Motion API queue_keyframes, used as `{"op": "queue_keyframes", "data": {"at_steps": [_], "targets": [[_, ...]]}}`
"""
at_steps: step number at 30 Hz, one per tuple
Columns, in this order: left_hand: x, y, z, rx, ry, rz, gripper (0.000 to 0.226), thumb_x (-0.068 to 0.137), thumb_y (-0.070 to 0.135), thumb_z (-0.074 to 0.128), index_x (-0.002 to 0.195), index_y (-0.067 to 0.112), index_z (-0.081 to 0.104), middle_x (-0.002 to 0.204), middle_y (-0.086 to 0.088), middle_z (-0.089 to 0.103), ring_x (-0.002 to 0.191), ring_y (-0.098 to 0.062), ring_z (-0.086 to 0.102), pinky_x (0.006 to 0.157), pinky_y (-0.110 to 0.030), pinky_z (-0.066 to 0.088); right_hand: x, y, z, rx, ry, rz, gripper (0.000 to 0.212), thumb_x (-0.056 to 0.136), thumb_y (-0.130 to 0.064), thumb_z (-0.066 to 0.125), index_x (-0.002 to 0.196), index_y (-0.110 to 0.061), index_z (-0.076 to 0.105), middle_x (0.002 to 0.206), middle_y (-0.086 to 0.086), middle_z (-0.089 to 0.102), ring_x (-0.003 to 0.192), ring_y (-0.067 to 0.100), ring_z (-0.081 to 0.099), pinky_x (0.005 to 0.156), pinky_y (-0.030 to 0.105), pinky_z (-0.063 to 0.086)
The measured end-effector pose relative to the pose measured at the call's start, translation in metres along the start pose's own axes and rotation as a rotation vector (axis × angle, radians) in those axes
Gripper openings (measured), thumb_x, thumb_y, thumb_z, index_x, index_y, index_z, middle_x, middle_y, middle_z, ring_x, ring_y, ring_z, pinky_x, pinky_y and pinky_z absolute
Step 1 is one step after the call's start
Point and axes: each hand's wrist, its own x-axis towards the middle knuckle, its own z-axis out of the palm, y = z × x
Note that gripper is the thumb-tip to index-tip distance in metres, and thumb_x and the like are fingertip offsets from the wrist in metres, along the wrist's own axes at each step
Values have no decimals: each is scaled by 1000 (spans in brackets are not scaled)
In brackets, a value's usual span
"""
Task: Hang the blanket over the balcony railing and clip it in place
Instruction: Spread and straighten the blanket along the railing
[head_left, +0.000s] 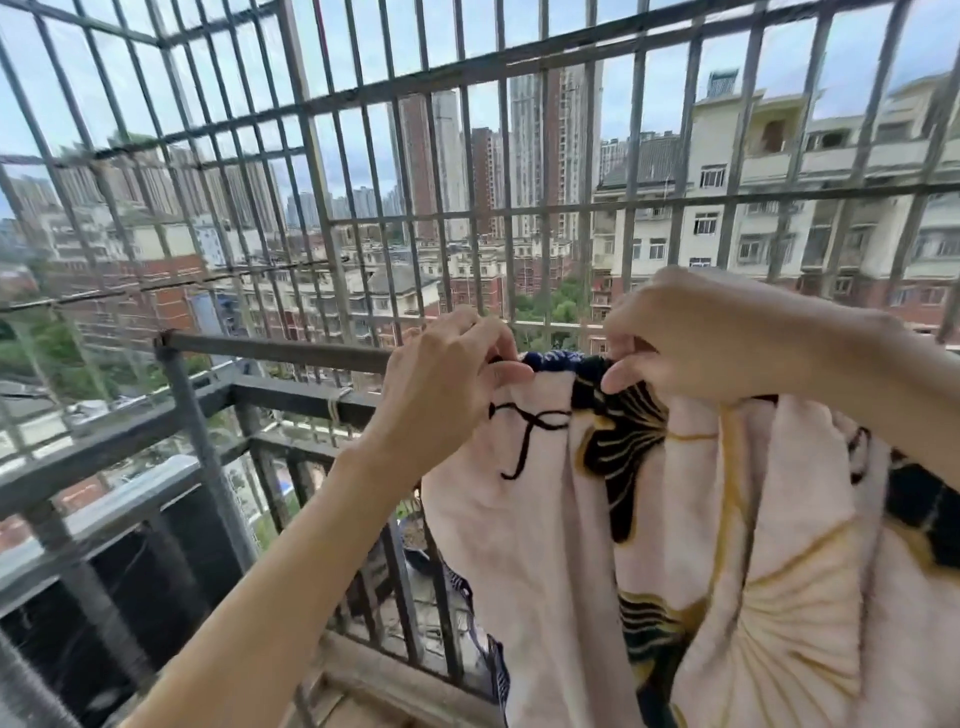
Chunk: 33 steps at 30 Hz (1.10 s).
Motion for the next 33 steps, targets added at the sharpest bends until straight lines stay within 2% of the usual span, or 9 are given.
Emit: {"op": "queue_keyframes", "data": {"at_steps": [5, 9, 11, 15, 20, 24, 27, 30, 33], "targets": [[6, -9, 4, 131, 19, 111, 28, 95, 47, 50, 88, 20, 56, 87, 9, 56, 76, -9, 54, 60, -27, 46, 4, 3, 10, 36, 84, 1, 23, 85, -42, 62, 68, -30, 53, 66, -16, 58, 64, 1, 59, 65, 32, 55], [-4, -32, 5, 165, 92, 102, 24, 99, 39, 52, 89, 18, 56, 89, 6, 56, 75, -9, 52, 59, -25, 40, 18, -18, 13, -4, 180, -47, 19, 88, -38, 61, 75, -25, 58, 68, -15, 59, 62, -4, 56, 60, 18, 48], [-11, -55, -1, 173, 106, 45, 25, 99, 40, 49, 90, 17, 55, 91, 6, 56, 76, -10, 50, 61, -27, 40, 33, -33, 13, -20, 228, -89, 19, 88, -35, 62, 74, -24, 56, 66, -15, 56, 58, -5, 52, 54, 12, 39], [-26, -119, -19, 170, 94, -108, 25, 100, 41, 44, 92, 18, 52, 94, 8, 50, 85, -9, 47, 69, -29, 37, 75, -64, 12, -27, 259, -141, 18, 90, -34, 62, 79, -21, 58, 67, -14, 56, 59, 5, 56, 55, 24, 49], [-44, -197, -42, 187, 105, -225, 23, 99, 37, 43, 90, 17, 50, 92, 8, 44, 84, -10, 44, 69, -28, 34, 144, -116, 20, -47, 276, -177, 16, 92, -28, 62, 80, -18, 58, 66, -10, 56, 57, 10, 56, 55, 30, 51], [-56, -268, -59, 206, 124, -370, 19, 102, 33, 42, 91, 18, 46, 94, 6, 42, 83, -14, 44, 69, -32, 33, 200, -153, 25, 6, 346, -177, 21, 91, -21, 66, 75, -21, 51, 64, -20, 46, 56, 1, 51, 50, 21, 39], [-65, -327, -83, 203, 153, -469, 17, 100, 30, 40, 89, 17, 44, 95, -1, 47, 84, -20, 46, 69, -34, 31, 244, -181, 29, 27, 424, -157, 16, 90, -27, 67, 79, -18, 59, 68, -17, 53, 60, 7, 58, 52, 25, 46], [-68, -371, -109, 219, 217, -517, 16, 101, 24, 43, 88, 14, 44, 91, 0, 44, 78, -20, 45, 68, -30, 27, 287, -208, 36, 65, 439, -173, 18, 90, -23, 68, 77, -15, 58, 65, -25, 45, 59, -9, 48, 51, 19, 39], [-67, -415, -128, 243, 273, -563, 18, 101, 24, 44, 92, 9, 48, 91, -3, 46, 75, -19, 44, 66, -32, 27, 326, -239, 44, 110, 433, -182, 17, 90, -22, 66, 78, -16, 57, 64, -24, 44, 60, -5, 51, 54, 19, 43]]}}
